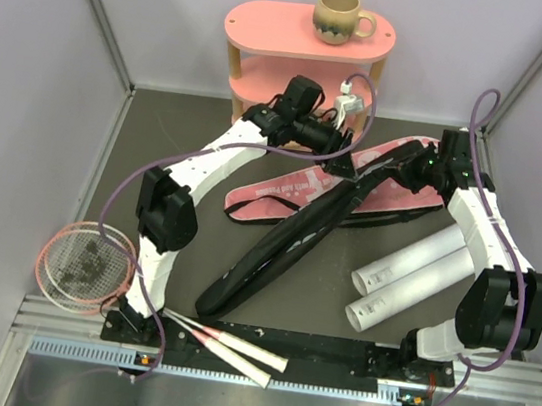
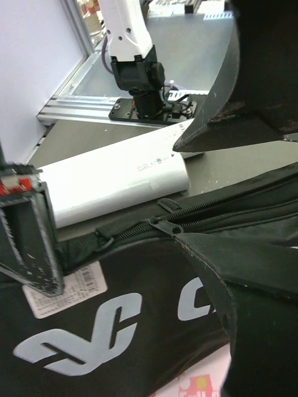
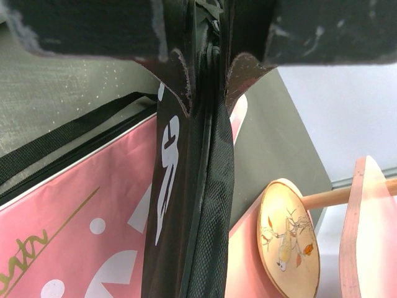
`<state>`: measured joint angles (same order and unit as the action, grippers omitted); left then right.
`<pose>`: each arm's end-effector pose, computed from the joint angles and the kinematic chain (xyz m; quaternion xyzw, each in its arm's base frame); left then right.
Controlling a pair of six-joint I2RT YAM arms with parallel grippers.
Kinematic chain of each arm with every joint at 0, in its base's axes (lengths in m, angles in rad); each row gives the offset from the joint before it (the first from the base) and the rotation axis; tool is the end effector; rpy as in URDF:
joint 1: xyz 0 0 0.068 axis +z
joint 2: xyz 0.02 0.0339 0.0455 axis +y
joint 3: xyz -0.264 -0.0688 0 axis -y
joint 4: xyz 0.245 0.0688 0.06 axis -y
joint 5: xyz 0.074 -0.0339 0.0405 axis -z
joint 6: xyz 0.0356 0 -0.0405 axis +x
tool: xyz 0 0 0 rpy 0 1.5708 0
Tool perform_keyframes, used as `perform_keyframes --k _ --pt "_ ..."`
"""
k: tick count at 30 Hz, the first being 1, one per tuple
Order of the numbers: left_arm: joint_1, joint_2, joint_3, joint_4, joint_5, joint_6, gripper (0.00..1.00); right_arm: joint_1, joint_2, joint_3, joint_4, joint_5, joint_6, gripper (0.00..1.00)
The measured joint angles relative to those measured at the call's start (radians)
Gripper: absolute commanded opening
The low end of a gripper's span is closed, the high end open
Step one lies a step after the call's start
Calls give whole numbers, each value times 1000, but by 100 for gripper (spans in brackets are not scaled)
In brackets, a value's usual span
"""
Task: Pack up the badminton gear
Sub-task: Zip the racket bag at the center of the board.
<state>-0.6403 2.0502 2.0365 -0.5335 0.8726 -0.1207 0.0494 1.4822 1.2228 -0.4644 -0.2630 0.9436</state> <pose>0.3609 -0.3028 0.3540 0.4030 0.7105 -0.5069 0.2753 0.3292 0.0255 0.2998 0.3422 0.8382 0.2992 0.3013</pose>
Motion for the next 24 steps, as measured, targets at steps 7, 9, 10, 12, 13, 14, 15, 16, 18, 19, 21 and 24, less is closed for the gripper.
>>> perform_keyframes --k 7,9,10,12,13,14,15,16,18,19,21,24 --pt "20 59 -3 -3 92 -28 52 0 -4 0 1 -3 -4 0" --pt "19 60 -14 43 122 -60 50 0 -4 0 3 -6 -5 0" --pt "18 60 -23 67 134 -75 50 0 -4 0 5 -7 -5 0" --pt "18 60 -41 99 141 -101 51 0 -4 0 7 -10 -5 0" --pt "17 60 -50 108 143 -114 51 0 -4 0 8 -11 -5 0" --pt "16 61 -57 117 141 -122 52 0 -4 0 8 -11 -5 0" --pt "16 62 -61 122 140 -125 56 0 -4 0 8 -11 -5 0" --pt "16 62 -66 129 135 -126 57 0 -4 0 8 -11 -5 0" --pt "16 60 -85 148 111 -127 58 0 -4 0 8 -11 -5 0" --pt "16 60 -96 157 100 -126 58 0 -4 -1 9 -11 -6 0" --pt "16 56 -119 171 70 -119 57 0 -4 -5 13 -11 -6 0" --pt "16 45 -162 193 25 -114 55 0 -4 -6 12 -12 -6 0"
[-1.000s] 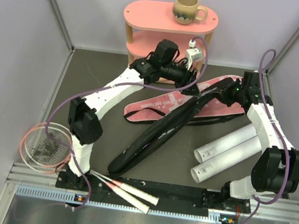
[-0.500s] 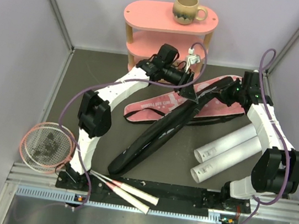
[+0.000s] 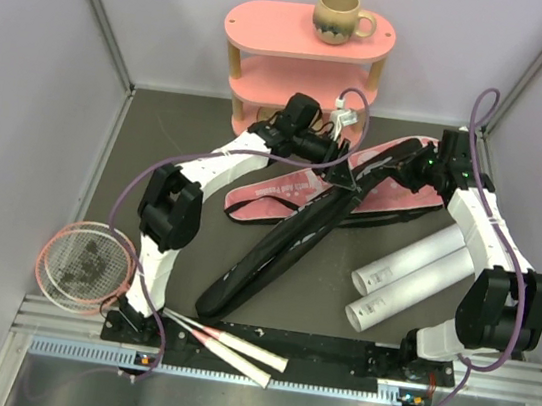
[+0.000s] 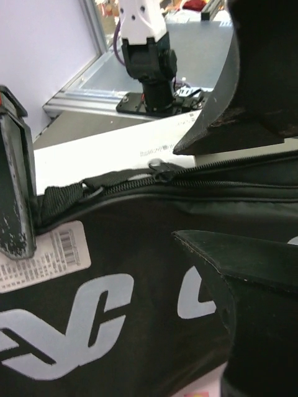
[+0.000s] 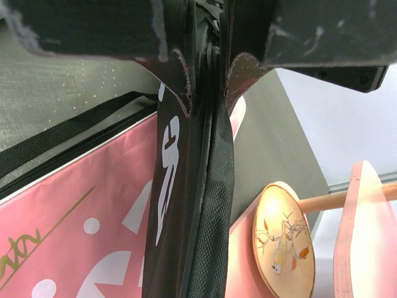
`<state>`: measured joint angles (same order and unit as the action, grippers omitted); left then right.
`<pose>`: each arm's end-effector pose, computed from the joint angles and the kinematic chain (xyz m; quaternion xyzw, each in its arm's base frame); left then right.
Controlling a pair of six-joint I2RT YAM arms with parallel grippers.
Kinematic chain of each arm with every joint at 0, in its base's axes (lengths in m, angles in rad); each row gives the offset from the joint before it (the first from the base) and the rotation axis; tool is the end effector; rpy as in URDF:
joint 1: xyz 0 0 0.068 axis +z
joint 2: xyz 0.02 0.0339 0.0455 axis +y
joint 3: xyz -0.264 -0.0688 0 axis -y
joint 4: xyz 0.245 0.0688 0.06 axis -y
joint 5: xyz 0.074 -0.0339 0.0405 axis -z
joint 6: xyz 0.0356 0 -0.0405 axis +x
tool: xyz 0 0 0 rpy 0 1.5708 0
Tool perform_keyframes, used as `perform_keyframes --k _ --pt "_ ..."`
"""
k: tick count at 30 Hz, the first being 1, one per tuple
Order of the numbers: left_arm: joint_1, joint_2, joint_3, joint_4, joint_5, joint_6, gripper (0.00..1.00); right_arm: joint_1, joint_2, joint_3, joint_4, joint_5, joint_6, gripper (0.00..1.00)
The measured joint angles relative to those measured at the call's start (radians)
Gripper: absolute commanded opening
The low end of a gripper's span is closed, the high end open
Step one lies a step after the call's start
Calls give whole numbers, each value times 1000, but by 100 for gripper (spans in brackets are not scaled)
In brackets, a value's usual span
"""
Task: Pack up the badminton gear
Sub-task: Zip the racket bag at the center of the board.
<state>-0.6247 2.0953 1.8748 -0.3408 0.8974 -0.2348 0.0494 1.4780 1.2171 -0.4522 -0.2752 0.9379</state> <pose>0.3778 -0.3067 0.2958 0.3586 0.7331 -0.5267 0.2379 0.3287 0.0259 0.3003 0.3357 0.8379 0.3050 0.3036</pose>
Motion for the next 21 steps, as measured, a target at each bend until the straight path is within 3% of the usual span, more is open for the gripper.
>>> perform_keyframes --k 7,9,12,14,15,16,21 --pt "0 -66 -122 109 -56 -37 54 0 0 0 4 -5 -2 0" --pt "0 -67 -122 136 -49 -57 42 0 0 0 5 -6 -2 0" --pt "0 -67 -122 151 -40 -76 34 0 0 0 8 -9 -2 0" --pt "-5 -67 -122 159 -53 -79 40 0 0 0 10 -10 -2 0" --pt "-9 -69 -122 158 -76 -79 49 0 0 0 10 -10 -2 0" --pt "-15 -73 -124 153 -109 -79 51 0 0 0 10 -10 -2 0" --pt "-103 -168 -173 87 -489 -88 50 0 -10 -20 13 10 10 0"
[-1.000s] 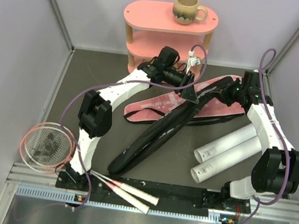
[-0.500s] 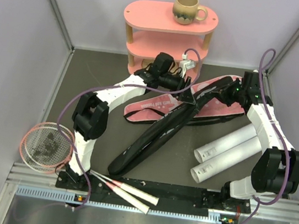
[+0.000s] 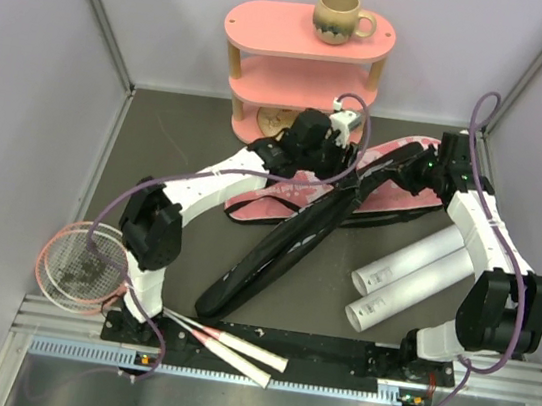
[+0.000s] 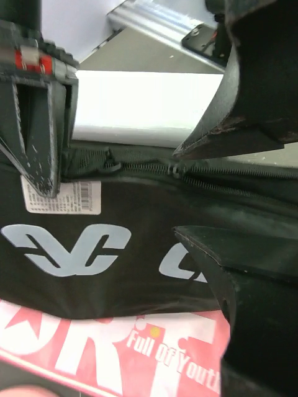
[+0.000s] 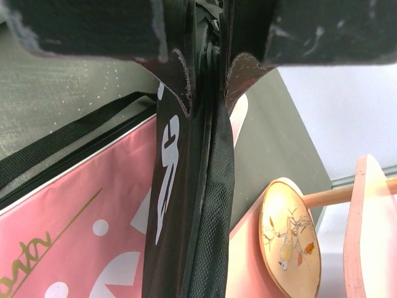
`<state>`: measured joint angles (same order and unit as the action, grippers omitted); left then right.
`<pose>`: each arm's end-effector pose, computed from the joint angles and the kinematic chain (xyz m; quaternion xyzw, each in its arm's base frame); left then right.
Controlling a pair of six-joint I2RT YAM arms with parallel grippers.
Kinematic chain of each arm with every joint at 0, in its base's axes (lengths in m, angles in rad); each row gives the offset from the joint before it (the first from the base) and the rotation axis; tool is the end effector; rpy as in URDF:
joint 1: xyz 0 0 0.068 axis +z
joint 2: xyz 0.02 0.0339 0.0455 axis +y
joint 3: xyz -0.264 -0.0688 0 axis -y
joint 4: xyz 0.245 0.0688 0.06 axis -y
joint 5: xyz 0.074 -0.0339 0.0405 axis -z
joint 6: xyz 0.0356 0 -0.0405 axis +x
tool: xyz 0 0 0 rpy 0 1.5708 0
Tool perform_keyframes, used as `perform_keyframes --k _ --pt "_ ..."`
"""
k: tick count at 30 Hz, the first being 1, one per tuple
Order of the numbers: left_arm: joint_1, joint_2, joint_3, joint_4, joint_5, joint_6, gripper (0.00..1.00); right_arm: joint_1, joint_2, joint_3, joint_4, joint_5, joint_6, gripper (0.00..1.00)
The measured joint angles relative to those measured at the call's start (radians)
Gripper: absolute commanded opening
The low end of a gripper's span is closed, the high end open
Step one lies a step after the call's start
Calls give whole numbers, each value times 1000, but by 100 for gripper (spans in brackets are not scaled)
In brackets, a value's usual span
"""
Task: Pack up the badminton gear
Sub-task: Zip the racket bag at the center of the board.
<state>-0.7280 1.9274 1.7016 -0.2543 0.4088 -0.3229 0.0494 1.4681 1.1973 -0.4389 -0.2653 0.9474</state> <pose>0.3332 -0.3160 0.3153 0.2715 0.7989 -0.4049 0.3524 0.3264 0.0255 0.2978 0.3413 0.8354 0.3033 0.3059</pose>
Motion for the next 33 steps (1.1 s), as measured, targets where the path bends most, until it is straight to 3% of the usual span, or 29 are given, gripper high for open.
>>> perform_keyframes --k 3,4,6,8,13,17,18,20,27,33 --pt "-90 -60 -5 -37 -222 -16 41 0 -8 -12 -6 19 20 0" --pt "-120 -72 8 -66 -289 -25 31 0 -12 -14 -11 25 26 0" --pt "-173 -69 69 -140 -381 -61 18 2 -21 -19 -19 41 37 0" --pt "-200 -58 130 -206 -422 -100 13 9 -33 -20 -40 67 52 0" --pt "-202 3 236 -317 -504 -195 25 26 -48 -19 -84 122 84 0" --pt "-216 54 249 -399 -576 -243 28 34 -48 -18 -93 144 104 0" --pt "-224 69 262 -424 -591 -253 36 35 -48 -18 -94 147 106 0" --pt "-239 96 283 -454 -614 -265 42 39 -48 -17 -100 153 108 0" --pt "-266 112 313 -502 -687 -303 46 42 -48 -10 -109 163 109 0" --pt "-266 121 335 -520 -721 -307 38 49 -48 -3 -116 173 111 0"
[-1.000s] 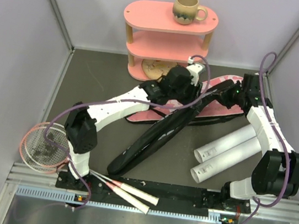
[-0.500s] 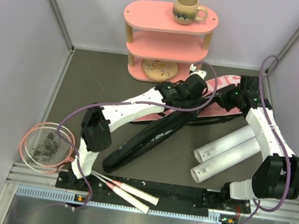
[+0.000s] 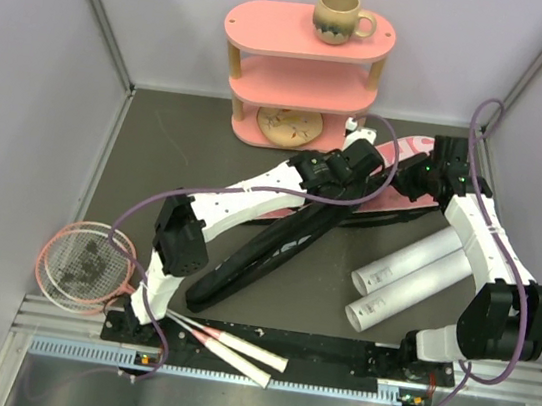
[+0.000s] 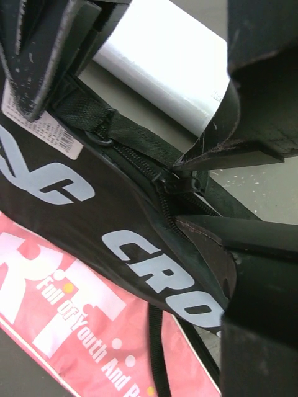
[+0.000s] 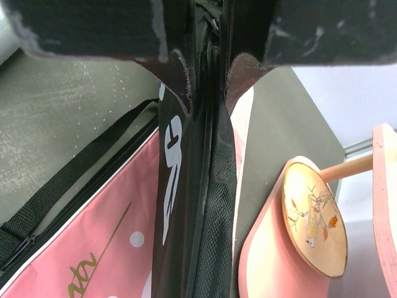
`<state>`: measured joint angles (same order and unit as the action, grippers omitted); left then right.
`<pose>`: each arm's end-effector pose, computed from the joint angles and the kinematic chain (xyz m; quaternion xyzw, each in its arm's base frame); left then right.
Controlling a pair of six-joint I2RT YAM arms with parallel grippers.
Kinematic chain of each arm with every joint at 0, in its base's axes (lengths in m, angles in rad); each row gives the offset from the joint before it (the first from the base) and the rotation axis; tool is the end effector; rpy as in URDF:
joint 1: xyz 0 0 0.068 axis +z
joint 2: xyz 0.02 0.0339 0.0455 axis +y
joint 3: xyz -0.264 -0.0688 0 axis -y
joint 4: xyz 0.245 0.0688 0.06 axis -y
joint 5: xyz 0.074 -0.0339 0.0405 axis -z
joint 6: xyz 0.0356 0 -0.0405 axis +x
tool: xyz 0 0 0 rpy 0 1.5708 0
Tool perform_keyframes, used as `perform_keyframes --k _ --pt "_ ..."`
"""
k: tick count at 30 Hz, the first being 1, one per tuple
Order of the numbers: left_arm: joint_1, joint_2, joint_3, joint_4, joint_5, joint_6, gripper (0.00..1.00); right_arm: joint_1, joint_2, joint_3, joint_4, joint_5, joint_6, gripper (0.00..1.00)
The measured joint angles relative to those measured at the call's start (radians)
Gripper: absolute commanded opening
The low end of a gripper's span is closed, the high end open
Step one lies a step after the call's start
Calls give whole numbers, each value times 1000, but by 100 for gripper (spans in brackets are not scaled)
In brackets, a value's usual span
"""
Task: Pack up the badminton gear
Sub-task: Zip the racket bag at the center of the board.
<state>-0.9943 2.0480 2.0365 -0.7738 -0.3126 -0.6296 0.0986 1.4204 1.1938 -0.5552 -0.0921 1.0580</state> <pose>0.2617 -0.3824 0.3289 0.1069 0.9083 -0.1754 0.3645 0.3085 0.0338 0.3008 0.4099 0.8263 0.2454 0.2983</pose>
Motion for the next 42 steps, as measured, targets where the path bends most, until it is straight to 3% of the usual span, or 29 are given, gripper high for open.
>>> perform_keyframes --k 8,12,16,19,23,30,39,42 --pt "-3 49 61 -16 -28 3 36 4 0 6 -14 13 1 0" --pt "-4 56 73 -24 -34 6 17 4 0 6 -14 13 1 0" --pt "-8 56 77 -32 -40 19 10 5 0 7 -14 13 1 0" --pt "-14 56 77 -34 -50 32 0 5 0 7 -14 14 -1 0" --pt "-19 54 68 -21 -46 68 0 6 0 7 -10 20 -7 0" --pt "-11 -53 -121 146 58 138 0 -17 1 3 8 -17 -31 0" --pt "8 -260 -422 369 173 173 0 -51 45 3 31 -219 -93 0" --pt "7 -341 -539 353 208 172 0 -82 72 7 60 -229 -116 0"
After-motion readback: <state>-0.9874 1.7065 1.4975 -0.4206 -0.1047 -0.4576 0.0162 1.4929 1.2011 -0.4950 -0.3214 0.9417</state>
